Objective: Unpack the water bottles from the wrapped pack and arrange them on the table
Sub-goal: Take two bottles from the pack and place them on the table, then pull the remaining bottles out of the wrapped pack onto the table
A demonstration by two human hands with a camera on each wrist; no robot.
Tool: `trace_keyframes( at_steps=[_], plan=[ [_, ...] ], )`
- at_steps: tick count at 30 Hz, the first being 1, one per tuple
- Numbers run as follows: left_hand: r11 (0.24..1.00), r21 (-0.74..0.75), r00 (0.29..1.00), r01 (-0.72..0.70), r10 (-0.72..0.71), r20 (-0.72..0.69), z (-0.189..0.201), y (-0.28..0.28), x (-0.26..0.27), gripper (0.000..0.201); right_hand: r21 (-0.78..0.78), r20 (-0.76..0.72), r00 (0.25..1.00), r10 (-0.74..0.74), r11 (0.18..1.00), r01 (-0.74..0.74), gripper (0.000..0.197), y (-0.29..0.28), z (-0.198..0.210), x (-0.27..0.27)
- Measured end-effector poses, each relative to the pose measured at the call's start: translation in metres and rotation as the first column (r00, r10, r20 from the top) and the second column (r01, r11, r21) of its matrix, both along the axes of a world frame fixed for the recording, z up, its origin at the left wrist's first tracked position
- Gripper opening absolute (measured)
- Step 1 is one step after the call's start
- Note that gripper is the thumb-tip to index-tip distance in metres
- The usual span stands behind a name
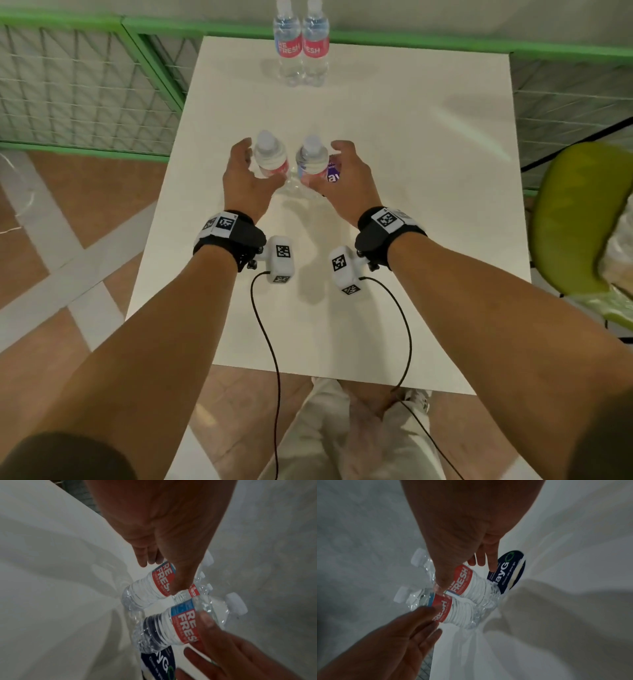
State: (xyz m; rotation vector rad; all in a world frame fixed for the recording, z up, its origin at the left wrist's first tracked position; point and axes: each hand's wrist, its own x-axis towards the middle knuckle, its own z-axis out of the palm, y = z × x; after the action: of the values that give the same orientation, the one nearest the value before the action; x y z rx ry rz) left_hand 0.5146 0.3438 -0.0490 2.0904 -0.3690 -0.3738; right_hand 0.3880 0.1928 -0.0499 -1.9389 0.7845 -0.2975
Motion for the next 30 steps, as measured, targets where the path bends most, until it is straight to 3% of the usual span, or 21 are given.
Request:
trace_keyframes(
  at_steps=[2, 6, 9, 12, 15, 18, 21, 24, 27, 30],
  plan=[
    [0.998, 0.044, 0.999, -0.054, 0.054, 0.010, 0.001, 0.005, -0.011, 0.080, 0.003, 0.001, 1.000, -0.015, 1.000, 0.015, 0.084, -0.009, 0.004, -0.020],
    [0.957, -0.026, 0.957, -0.288, 0.289, 0.039, 0.014, 0.002, -0.066, 0.056, -0.013, 0.010, 0.998, -0.065, 0.998, 0.065, 0.040, -0.030, 0.020, -0.077],
    [0.942, -0.088, 0.946, -0.323, 0.324, 0.003, 0.022, -0.019, -0.126, 0.039, -0.008, -0.005, 0.996, -0.087, 0.996, 0.087, 0.024, -0.054, 0.029, -0.135],
    [0.985, -0.115, 0.991, -0.129, 0.125, -0.040, 0.029, -0.064, -0.203, 0.021, 0.006, -0.028, 0.994, -0.107, 0.994, 0.107, 0.021, -0.082, 0.038, -0.210],
    [0.970, -0.086, 0.965, 0.228, -0.237, -0.110, 0.040, -0.125, -0.297, 0.015, -0.011, -0.078, 0.983, -0.167, 0.986, 0.167, 0.020, -0.118, 0.045, -0.298],
    [0.819, -0.086, 0.808, 0.568, -0.574, -0.130, 0.051, -0.199, -0.408, 0.012, -0.114, -0.127, 0.945, -0.300, 0.951, 0.286, 0.022, -0.167, 0.042, -0.409],
    [0.637, -0.007, 0.636, 0.771, -0.770, -0.043, 0.049, -0.240, -0.469, 0.021, -0.148, -0.176, 0.902, -0.395, 0.916, 0.373, 0.017, -0.188, 0.039, -0.474],
    [0.521, 0.011, 0.521, 0.854, -0.853, -0.043, 0.051, -0.294, -0.532, 0.044, -0.314, -0.137, 0.822, -0.552, 0.812, 0.493, 0.019, -0.221, 0.033, -0.551],
    [0.544, -0.030, 0.545, 0.838, -0.838, 0.013, 0.046, -0.340, -0.557, 0.064, -0.399, -0.044, 0.814, -0.579, 0.757, 0.517, 0.037, -0.245, 0.028, -0.591],
    [0.577, 0.003, 0.573, 0.816, -0.811, 0.121, 0.039, -0.369, -0.563, 0.055, -0.399, -0.056, 0.866, -0.497, 0.806, 0.437, 0.052, -0.259, 0.022, -0.602]
  ],
)
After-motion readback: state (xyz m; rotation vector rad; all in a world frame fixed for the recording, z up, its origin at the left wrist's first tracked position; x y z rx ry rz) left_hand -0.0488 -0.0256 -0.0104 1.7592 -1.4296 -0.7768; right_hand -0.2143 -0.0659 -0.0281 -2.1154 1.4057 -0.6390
